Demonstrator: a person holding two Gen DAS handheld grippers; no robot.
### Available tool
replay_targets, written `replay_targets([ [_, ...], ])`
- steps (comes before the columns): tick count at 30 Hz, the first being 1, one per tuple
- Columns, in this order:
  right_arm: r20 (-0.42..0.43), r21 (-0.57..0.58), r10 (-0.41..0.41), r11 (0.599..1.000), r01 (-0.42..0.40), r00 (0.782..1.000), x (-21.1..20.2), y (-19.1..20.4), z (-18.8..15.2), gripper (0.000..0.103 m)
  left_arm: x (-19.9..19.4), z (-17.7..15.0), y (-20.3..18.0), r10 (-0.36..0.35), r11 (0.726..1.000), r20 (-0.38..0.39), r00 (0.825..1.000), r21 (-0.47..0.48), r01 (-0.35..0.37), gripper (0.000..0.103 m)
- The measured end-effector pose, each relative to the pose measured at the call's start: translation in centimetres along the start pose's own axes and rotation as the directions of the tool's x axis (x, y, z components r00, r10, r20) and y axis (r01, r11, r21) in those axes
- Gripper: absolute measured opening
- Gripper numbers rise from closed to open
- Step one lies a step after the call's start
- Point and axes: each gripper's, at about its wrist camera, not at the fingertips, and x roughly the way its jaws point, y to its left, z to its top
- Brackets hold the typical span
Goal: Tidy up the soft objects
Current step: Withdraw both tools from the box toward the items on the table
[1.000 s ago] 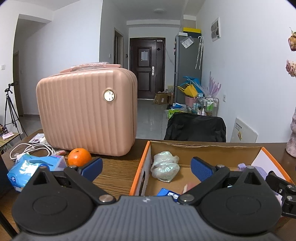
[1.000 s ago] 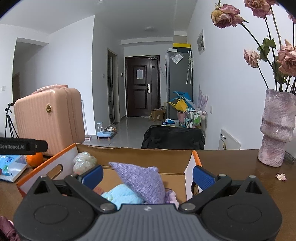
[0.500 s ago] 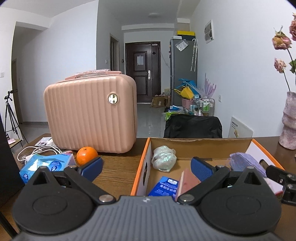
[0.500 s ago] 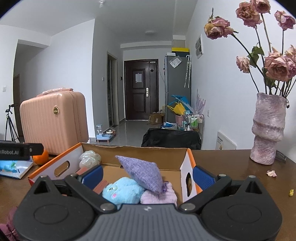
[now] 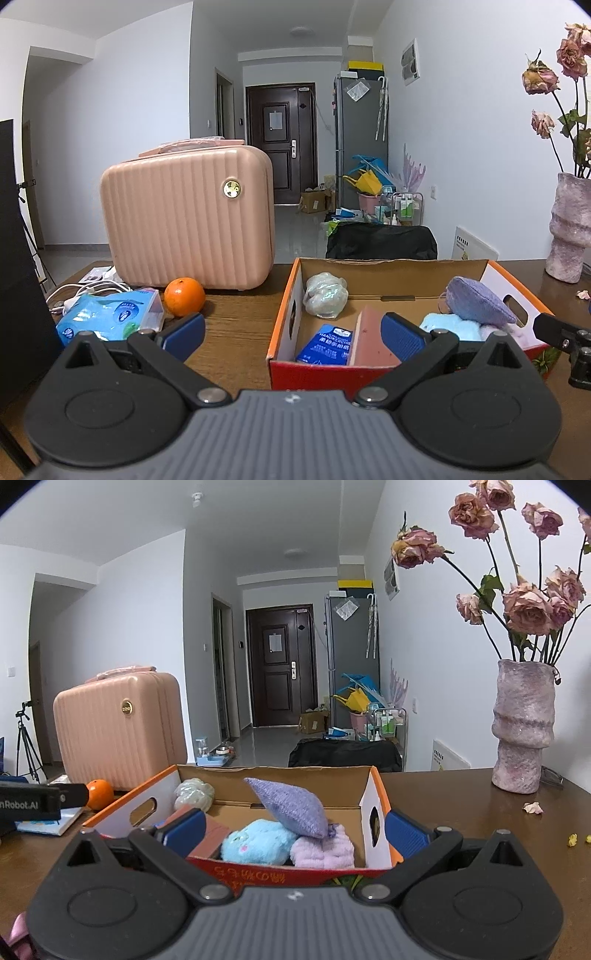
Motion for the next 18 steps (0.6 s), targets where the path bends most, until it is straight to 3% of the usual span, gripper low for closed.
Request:
replay_targets([
  [18,0.009,-0.009,0.020,1.000,-0.019,1.000,-4.8,0.5,-2.2,0.103,-5.1,-2.1,0.6,-0.037,0.999,0.030,0.999,0.008,0.037,0.103],
])
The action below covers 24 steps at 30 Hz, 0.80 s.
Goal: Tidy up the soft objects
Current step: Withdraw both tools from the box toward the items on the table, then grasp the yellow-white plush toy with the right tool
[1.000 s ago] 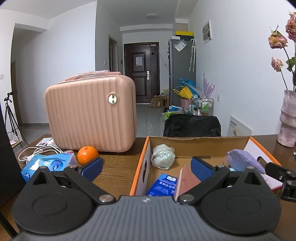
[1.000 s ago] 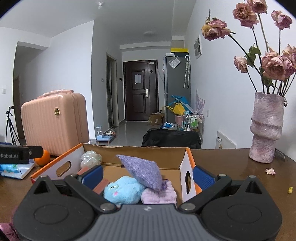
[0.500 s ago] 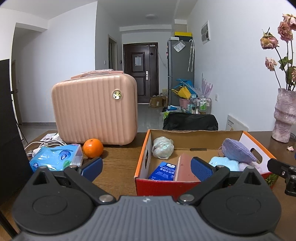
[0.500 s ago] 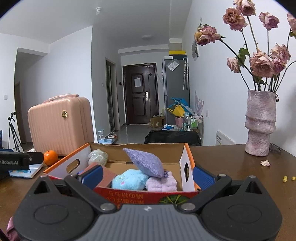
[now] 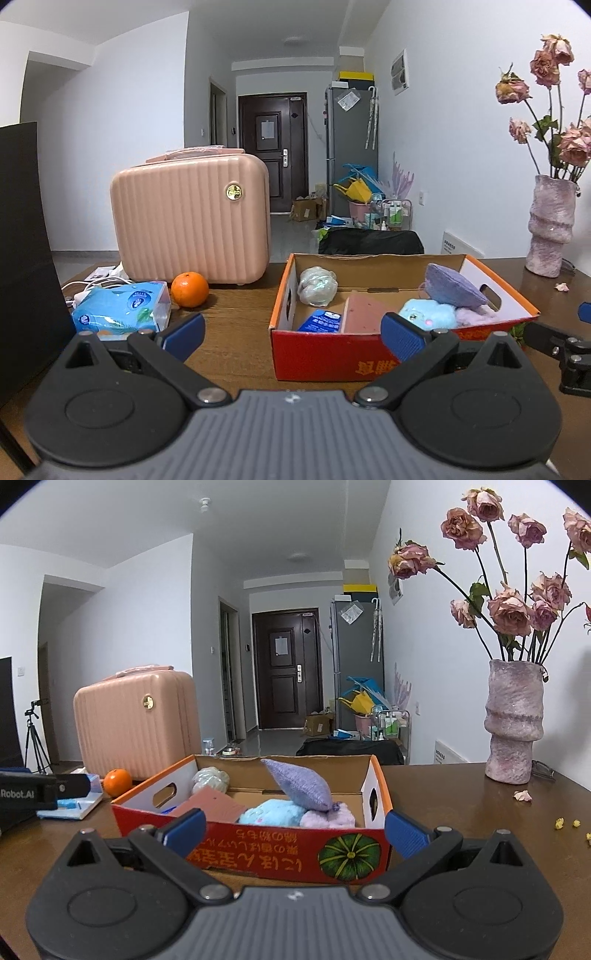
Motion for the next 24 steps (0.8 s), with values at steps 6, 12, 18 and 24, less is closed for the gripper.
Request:
replay_targets([
  [6,-0.005,-0.004,0.019,1.000,-0.019,1.000,-1.8,0.1,-0.8,0.103,-1.5,-1.0,0.3,-0.026,1.000,-0.006,1.000,-0.005,0.026,0.103],
  [12,-0.010,-0.004,0.026,1.000,-0.026,1.000,-3.6,0.2,-1.7,0.103,-2.6,-2.4,0.5,-0.041,0.999,-0.036,0.999,-0.008,0.041,0.103],
  [18,-0.021,0.000,0.032,0.999,-0.032,0.999,-5.1,0.3,-2.5,0.103,-4.0,-3.5,0.7,-0.053,0.998,-0.043,0.998,-0.018,0.052,0.103],
  [24,-0.033,-0.015,0.047,0.999,-0.047,0.998,-6.4,0.9,-3.4,0.103,-5.3,-4.6,0.8,-0.060,0.998,-0.053,0.997,-0.018,0.059,0.103],
])
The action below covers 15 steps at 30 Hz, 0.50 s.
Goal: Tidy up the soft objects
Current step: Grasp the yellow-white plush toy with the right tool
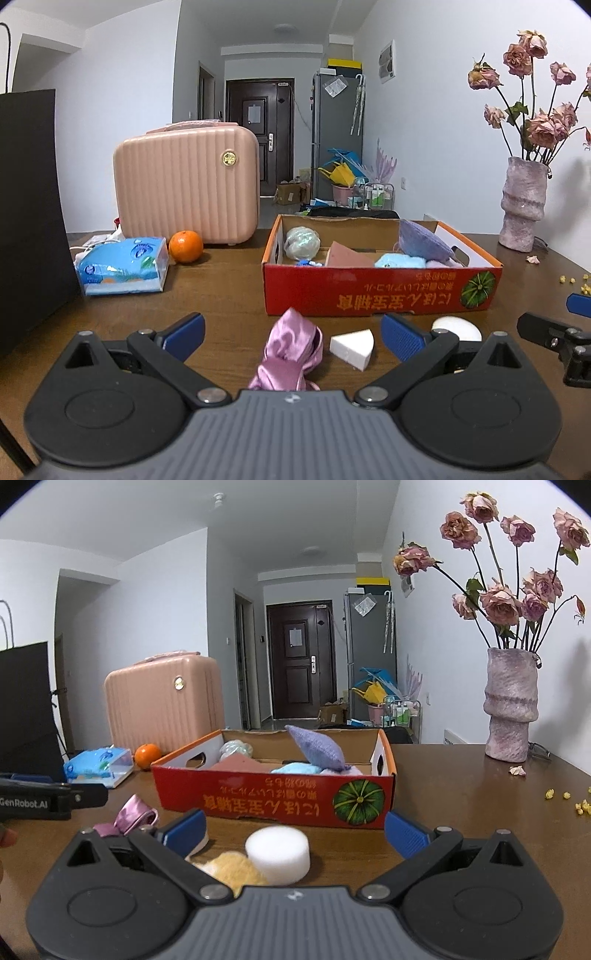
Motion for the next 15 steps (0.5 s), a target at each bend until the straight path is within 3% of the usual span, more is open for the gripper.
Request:
replay_targets([
  [15,-0.085,-0.072,0.039,0.996,-0.045,0.996,-0.7,2.2,-2.1,0.103,-1.0,-1.9,0.4,-0.012,1.000,-0.058,0.998,0.008,0.012,0.103],
])
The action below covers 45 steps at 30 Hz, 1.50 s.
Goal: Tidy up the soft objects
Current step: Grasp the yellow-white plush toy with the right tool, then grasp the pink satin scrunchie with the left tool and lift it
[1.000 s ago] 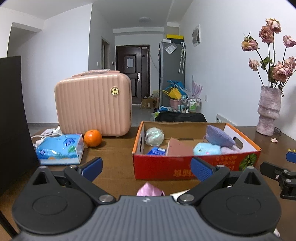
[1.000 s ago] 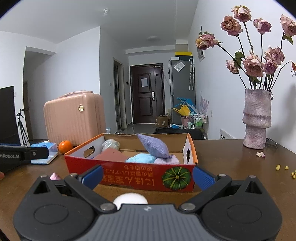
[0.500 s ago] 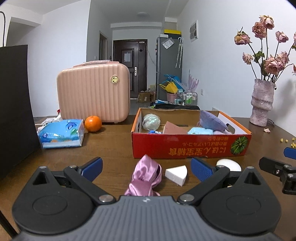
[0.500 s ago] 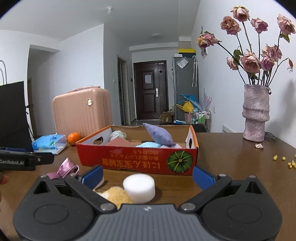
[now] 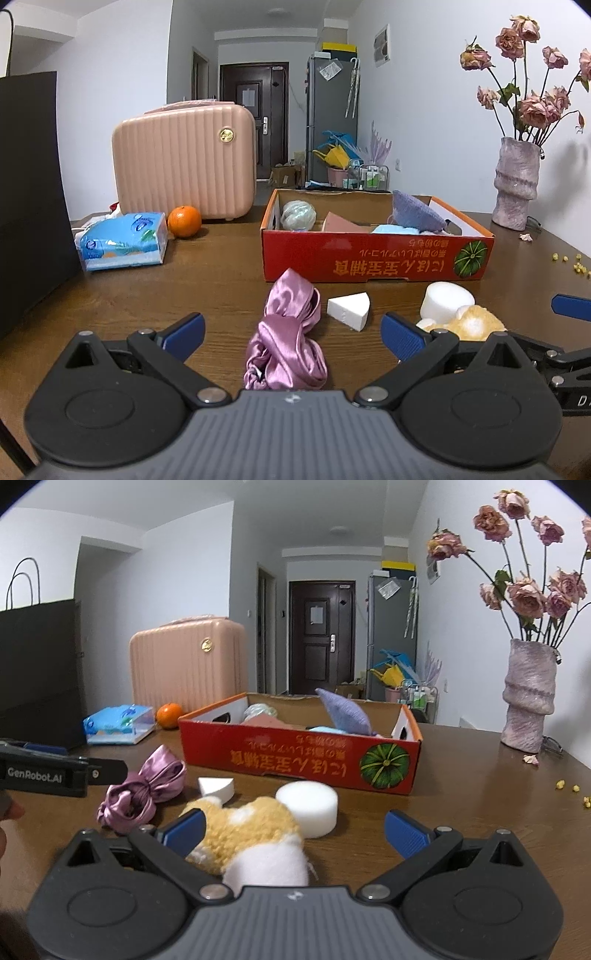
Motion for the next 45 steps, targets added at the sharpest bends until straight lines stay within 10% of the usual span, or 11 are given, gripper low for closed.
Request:
replay_targets([
  [14,-0.183,-0.035,0.085,0.995,-0.093,0.979,4.7,1.5,-0.4,0.103,0.5,-0.1,0.2,-0.006,1.000,-0.023,1.000,-0.014,0.006,0.103],
  [22,-0.224,-0.008,0.110,0.993,-0.115,0.968,5.6,1.2,-0.3,0.073,1.2,-0.1,0.6,-0.003,1.000,-0.055,0.999,-0.029,0.001,0.103],
  [45,-0.037,0.169,-0.002,0.985,0.009,0.999,2.7,-3.8,1.4,0.060,2.7,-0.2,0.8,0.039,0.998,-0.102,0.994,-0.037,-0.043,0.103],
])
